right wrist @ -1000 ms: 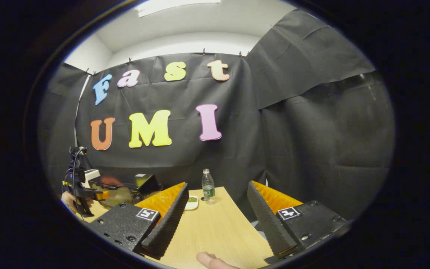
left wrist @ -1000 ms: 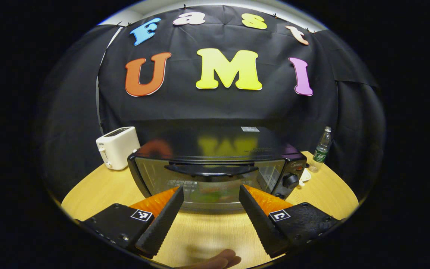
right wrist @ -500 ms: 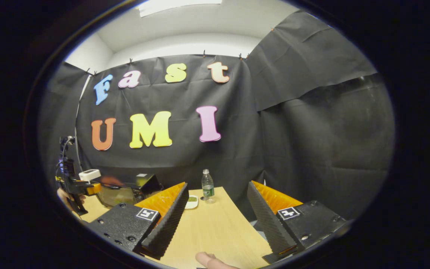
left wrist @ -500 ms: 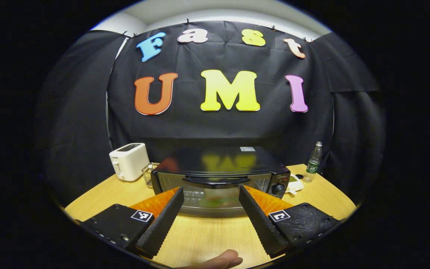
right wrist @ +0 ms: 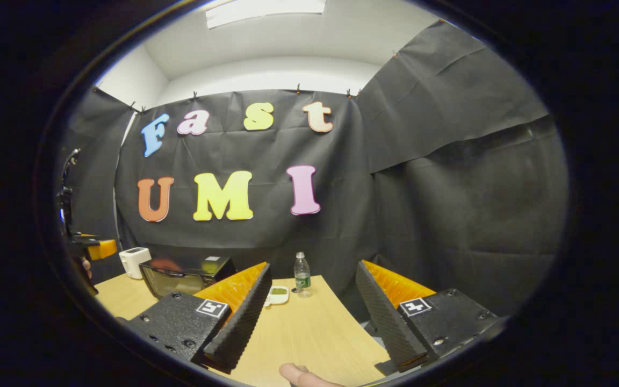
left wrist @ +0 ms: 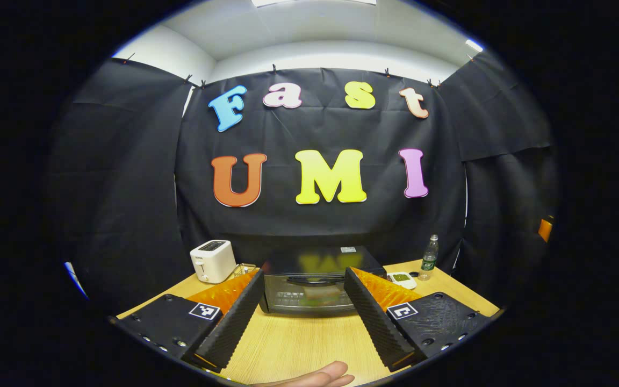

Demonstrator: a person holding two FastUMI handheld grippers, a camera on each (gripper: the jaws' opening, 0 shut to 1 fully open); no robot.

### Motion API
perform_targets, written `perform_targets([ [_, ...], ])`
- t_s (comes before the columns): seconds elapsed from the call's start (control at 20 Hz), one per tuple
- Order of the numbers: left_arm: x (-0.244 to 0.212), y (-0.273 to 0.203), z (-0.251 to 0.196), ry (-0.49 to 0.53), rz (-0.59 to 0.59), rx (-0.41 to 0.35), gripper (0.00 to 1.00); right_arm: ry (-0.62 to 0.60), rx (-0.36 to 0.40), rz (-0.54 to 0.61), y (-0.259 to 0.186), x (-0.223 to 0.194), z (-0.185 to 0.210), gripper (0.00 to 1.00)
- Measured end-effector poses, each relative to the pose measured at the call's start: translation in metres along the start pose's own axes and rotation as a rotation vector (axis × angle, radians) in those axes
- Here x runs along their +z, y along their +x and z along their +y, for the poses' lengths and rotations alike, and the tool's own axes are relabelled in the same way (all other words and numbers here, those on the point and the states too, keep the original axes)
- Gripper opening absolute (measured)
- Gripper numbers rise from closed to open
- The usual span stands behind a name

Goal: Open the electric oven with the left hand, put the food in, and close the electric oven.

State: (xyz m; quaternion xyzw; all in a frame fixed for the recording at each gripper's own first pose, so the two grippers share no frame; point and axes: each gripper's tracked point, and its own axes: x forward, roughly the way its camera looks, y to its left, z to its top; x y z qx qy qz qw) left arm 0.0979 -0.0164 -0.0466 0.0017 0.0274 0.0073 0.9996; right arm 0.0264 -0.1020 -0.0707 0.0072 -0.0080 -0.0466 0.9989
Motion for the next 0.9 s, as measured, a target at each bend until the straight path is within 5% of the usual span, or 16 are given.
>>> perform_targets([
  [0.55, 0.017, -0.155, 0.018, -0.055, -0.101, -0.001, 0.97, -0.044, 0.014, -0.092, -0.090, 0.032, 0.004, 1.00],
  [0.85, 0.028, -0.178, 0.012, -0.028, -0.162, -0.015, 0.95, -0.060, 0.017, -0.117, -0.107, 0.042, 0.004, 0.96],
  [0.9, 0.026, -0.178, 0.007, -0.026, -0.159, -0.025, 0.85, -0.060, 0.017, -0.114, -0.106, 0.041, 0.004, 0.96],
])
